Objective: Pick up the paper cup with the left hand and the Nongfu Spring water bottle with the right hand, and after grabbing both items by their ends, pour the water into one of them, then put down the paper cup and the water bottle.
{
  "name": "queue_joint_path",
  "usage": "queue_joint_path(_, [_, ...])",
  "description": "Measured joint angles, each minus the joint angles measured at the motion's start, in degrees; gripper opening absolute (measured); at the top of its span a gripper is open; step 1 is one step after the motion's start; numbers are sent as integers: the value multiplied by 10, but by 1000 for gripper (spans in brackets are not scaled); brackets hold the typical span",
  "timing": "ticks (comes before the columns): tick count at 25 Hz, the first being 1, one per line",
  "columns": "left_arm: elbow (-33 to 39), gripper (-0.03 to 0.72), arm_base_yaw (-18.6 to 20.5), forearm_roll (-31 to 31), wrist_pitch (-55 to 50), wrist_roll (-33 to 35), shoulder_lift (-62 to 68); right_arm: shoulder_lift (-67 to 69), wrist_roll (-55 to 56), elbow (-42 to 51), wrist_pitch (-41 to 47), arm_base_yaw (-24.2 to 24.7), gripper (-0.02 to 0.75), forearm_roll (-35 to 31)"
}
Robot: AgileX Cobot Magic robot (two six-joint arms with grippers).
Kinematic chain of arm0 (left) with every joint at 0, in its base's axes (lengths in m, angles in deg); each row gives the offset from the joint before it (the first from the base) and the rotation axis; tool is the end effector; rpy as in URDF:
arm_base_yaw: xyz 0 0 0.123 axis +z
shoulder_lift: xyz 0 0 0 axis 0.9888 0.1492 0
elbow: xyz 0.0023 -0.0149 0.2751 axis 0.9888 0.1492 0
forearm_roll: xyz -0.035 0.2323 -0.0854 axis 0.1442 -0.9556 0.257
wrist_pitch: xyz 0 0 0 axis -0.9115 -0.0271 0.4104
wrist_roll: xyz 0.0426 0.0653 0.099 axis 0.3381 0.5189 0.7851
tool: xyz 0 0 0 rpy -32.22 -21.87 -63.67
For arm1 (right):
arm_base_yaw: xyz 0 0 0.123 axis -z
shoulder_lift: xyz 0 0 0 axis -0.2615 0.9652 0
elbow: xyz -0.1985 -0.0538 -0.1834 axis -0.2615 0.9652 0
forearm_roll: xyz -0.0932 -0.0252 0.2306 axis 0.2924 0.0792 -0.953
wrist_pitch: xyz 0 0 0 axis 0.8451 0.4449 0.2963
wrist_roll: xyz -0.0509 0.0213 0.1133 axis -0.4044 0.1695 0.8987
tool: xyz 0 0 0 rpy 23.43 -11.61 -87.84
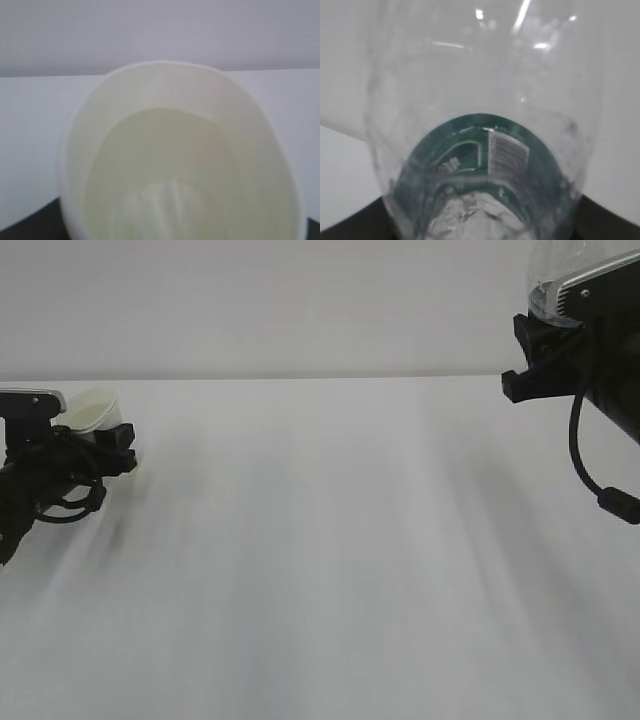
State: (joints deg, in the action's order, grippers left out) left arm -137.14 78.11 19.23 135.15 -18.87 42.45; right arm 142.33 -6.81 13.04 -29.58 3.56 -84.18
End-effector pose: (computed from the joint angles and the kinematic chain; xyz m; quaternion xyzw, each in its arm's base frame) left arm 0.4229 -0.0355 0.0642 0.0212 0.7722 -0.0763 0.6304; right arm 0.3547 0.0629 0.2193 -0.1865 0.6968 -0.0942 0.6861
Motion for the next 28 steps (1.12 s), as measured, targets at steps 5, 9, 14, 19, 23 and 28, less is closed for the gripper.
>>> queue_joint_path(5, [-17,439,0,1,7,1,26,0,0,0,1,0,400,0])
queue_joint_path(9, [-29,438,0,2,10,8,29,0,1,0,1,0,400,0])
queue_joint_path(14, [-41,438,0,15,14,13,36,0,1,0,1,0,400,-1])
queue_joint_path(19, [-53,438,0,20,15,14,63,0,1,0,6,0,400,-1])
queue_joint_path(23, [-57,437,0,21,21,14,68,0,1,0,14,0,400,-1])
queue_joint_path(28, [-57,436,0,22,26,14,69,0,1,0,20,0,400,-1])
